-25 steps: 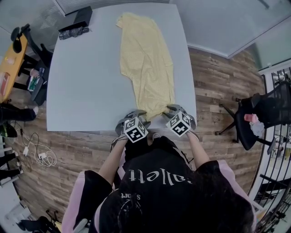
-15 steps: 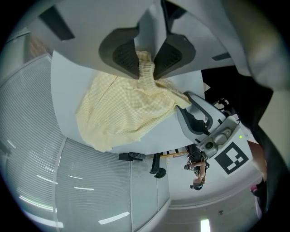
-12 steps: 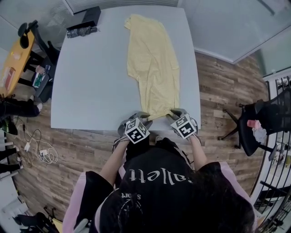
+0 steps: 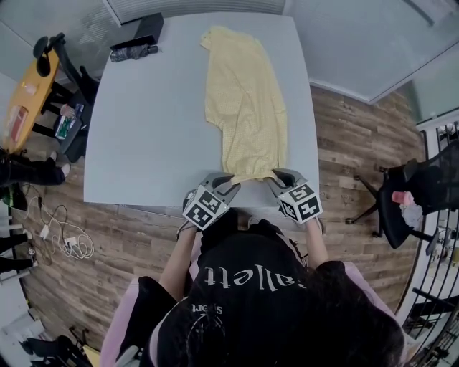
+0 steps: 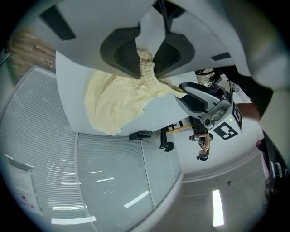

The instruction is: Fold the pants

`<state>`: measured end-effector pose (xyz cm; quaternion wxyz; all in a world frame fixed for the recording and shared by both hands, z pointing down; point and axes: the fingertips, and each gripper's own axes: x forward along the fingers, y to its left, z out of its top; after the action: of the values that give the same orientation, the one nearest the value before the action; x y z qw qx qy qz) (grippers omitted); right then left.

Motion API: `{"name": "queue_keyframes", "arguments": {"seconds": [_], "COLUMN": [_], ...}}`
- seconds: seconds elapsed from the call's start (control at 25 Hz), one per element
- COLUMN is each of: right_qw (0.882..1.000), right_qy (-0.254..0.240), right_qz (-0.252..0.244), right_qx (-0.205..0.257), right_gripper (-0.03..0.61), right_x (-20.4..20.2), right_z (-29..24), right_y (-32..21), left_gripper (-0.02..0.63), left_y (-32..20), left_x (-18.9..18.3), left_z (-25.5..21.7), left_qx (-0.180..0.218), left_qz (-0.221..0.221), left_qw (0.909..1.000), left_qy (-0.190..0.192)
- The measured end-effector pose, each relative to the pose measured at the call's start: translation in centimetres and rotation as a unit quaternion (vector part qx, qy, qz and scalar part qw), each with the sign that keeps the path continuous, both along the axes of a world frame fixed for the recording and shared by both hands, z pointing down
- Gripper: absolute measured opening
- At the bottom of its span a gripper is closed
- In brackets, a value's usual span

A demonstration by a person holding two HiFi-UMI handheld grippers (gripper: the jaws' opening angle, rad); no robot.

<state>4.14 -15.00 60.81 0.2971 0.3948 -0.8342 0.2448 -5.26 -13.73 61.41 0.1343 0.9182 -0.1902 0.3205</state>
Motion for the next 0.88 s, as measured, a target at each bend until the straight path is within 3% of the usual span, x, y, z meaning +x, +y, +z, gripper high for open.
{"name": "queue_keyframes", "arguments": {"seconds": [0.48,0.64,0.88], "right_qw": [0.992,0.988,0.976], "right_qy": [-0.121,-0.148,-0.188], "right_qz": [-0.008,-0.041,-0.106], "right_qx": [0.030,0.028,0.005], "right_gripper": [0.086,0.086,0.086], "right_x": [-2.3,-3.4,-4.9], "right_z": [-9.9,-12.8,-16.4], "right_y": [-1.2,-0.4,1.8], "left_gripper": [0.115,0.114,0.114], "left_y": [-2.3,-2.0,-0.9], "left_x": [-1.0,-1.4,-2.5], "left_z": [-10.9,-14.9,-19.1], "left_qx": [0.091,0.114,0.132], "left_qz": [-0.056,-0.057,-0.041], "left_qw": [0.9906,0.9846,0.9811], "left_qy": [0.086,0.120,0.135]}}
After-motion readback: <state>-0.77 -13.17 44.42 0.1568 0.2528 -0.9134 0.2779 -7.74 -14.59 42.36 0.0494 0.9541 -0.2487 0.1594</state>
